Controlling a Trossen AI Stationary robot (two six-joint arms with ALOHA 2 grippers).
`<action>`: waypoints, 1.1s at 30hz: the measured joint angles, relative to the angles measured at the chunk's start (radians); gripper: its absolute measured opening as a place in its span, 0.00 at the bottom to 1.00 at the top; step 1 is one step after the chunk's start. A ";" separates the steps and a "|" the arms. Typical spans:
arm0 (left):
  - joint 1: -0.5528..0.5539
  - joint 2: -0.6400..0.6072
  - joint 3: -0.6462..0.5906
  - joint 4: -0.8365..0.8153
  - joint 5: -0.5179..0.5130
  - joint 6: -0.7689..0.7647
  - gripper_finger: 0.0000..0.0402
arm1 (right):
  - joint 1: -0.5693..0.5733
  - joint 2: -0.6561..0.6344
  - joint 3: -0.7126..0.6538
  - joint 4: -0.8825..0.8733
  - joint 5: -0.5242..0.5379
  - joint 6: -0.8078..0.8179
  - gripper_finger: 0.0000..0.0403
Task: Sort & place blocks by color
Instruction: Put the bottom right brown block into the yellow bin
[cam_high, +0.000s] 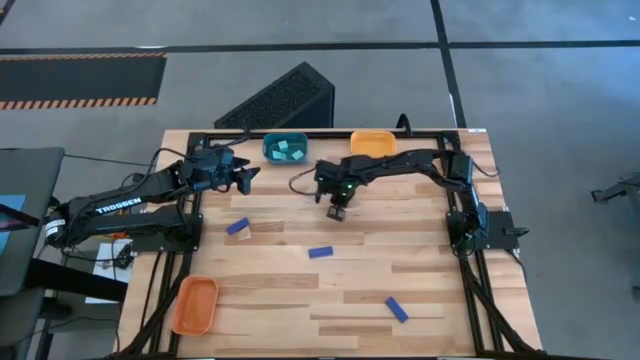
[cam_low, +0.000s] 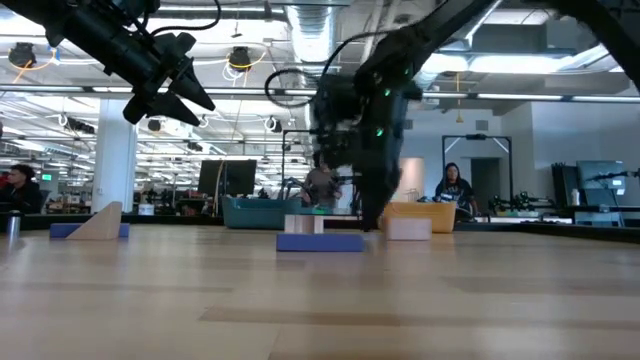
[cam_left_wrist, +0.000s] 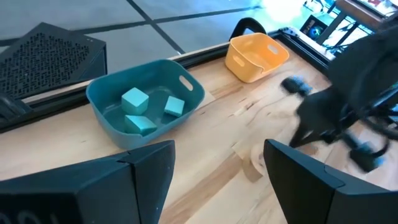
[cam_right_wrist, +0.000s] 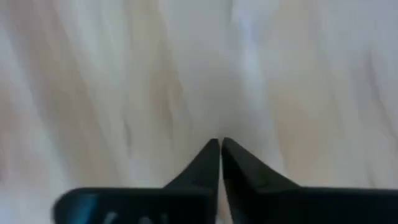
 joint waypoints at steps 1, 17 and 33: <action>0.000 0.000 0.000 0.000 0.000 0.000 0.58 | -0.003 -0.025 -0.001 0.003 -0.004 0.003 0.05; 0.000 0.000 0.000 0.002 -0.024 0.000 0.58 | -0.086 -0.441 -0.362 0.236 -0.012 0.133 0.03; 0.000 0.000 0.000 0.003 -0.026 -0.010 0.58 | -0.008 -0.450 -0.441 0.241 0.016 0.151 0.08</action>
